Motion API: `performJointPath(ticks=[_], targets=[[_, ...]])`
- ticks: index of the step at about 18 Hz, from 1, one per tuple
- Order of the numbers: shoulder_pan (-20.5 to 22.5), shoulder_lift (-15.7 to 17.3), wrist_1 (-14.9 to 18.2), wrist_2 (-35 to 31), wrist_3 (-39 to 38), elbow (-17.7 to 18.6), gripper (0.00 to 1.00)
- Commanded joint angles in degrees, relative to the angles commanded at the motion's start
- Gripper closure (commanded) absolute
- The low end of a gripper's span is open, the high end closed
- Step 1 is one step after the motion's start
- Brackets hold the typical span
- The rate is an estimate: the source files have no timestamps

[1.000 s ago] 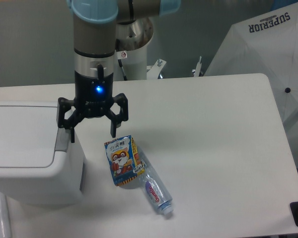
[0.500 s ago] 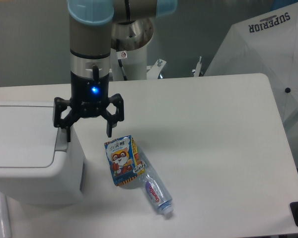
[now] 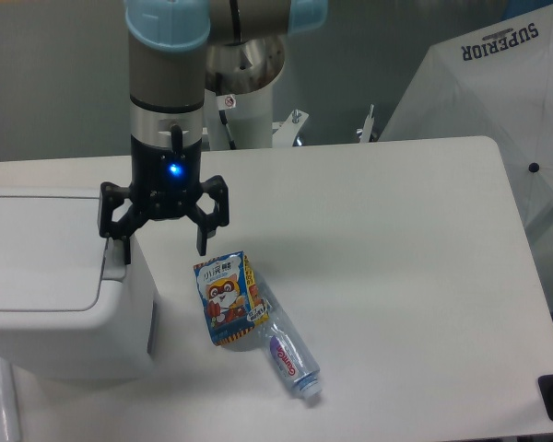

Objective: Open the trash can
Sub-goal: 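Press the lid edge with the gripper so the lid swings open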

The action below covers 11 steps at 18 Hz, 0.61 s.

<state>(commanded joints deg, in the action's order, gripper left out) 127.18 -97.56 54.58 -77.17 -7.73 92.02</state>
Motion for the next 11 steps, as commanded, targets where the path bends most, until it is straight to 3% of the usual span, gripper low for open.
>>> performJointPath(ticks=[7,11], targets=[[0.0,0.3,-0.2,-0.1,0.6,-1.0,0.0],[0.8,-0.2,-0.6,-1.5,6.3,-5.8,0.0]])
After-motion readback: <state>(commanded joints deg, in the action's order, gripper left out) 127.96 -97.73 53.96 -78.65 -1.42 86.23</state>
